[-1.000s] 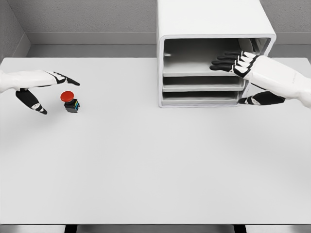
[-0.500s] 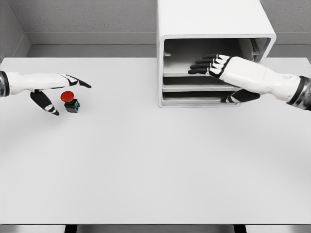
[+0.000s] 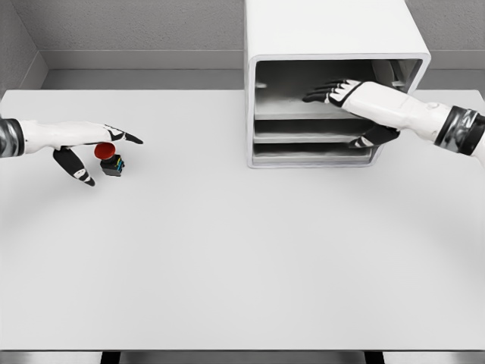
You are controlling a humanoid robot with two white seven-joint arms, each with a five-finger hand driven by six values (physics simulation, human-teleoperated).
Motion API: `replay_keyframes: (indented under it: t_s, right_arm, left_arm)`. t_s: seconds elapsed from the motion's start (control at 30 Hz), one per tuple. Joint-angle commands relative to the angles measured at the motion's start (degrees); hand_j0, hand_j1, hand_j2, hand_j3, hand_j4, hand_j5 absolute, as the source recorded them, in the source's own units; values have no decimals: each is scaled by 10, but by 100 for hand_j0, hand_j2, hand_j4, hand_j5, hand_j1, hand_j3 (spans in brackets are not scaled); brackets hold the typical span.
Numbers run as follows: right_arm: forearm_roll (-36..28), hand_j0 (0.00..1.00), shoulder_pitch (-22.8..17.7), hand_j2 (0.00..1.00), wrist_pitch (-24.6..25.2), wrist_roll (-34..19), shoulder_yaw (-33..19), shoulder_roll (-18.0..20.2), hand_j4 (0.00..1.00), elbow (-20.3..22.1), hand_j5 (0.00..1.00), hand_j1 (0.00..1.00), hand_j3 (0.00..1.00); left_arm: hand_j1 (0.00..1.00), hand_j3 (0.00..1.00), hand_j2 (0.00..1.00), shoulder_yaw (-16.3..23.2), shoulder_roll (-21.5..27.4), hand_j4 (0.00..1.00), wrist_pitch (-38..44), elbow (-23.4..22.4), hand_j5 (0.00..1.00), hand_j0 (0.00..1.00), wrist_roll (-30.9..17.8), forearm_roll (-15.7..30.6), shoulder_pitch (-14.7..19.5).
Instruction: Slide open multi-storey tabletop storage cabinets and put open load switch and slide close multi-storey tabletop storage cabinets
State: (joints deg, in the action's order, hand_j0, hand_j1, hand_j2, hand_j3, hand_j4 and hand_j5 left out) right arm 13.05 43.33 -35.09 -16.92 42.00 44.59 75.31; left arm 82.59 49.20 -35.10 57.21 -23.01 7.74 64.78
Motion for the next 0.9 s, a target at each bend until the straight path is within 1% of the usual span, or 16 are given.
replay_keyframes:
  t_s: [0.0,0.1,0.13,0.17,0.23,0.33,0.4,0.43,0.47,0.57,0.63,0.87]
  right_arm:
    - [-3,100,0,100,1,-12,-1,-2,100,-15,100,100,100]
    - [-2,100,4,100,1,-19,2,-6,100,-10,100,100,100]
    - [-2,100,9,100,1,-19,2,-13,100,-10,100,100,100]
    - [-2,100,9,100,1,-20,2,-14,100,-10,100,100,100]
    - [-2,100,9,100,1,-22,2,-15,100,-11,100,100,100]
    - [-2,100,9,100,1,-29,2,-24,100,-14,100,100,100]
    - [-2,100,9,100,1,-36,3,-31,100,-18,100,100,100]
    - [2,100,9,100,1,-36,3,-33,100,-29,100,100,100]
    - [2,100,9,100,1,-36,2,-35,100,-32,100,100,100]
    - [2,100,9,100,1,-36,2,-37,100,-41,100,100,100]
    - [2,100,8,100,1,-36,3,-48,100,-59,100,100,100]
    - [3,100,6,100,1,-36,2,-49,100,-57,100,100,100]
  left_arm:
    - [100,100,100,-1,-3,100,1,-11,100,100,0,3,0]
    - [100,100,100,-1,-11,100,1,-23,100,100,0,3,0]
    - [100,100,100,-1,-13,100,1,-24,100,100,0,3,0]
    - [100,100,100,0,-22,100,1,-25,100,100,0,3,-1]
    - [99,99,99,0,-24,99,1,-35,99,99,1,3,-1]
    - [87,87,87,-1,-24,87,1,-37,87,87,2,3,-1]
    - [82,82,82,0,-24,82,1,-40,82,82,2,3,-1]
    - [81,81,81,0,-23,81,1,-40,81,81,2,3,-1]
    - [76,76,76,0,-23,76,1,-40,76,76,2,3,-1]
    - [76,76,76,0,-22,76,1,-40,76,76,3,3,-1]
    - [76,76,76,-1,-22,76,1,-40,76,76,3,3,-1]
    - [76,76,76,-2,-23,76,1,-39,76,76,3,3,-1]
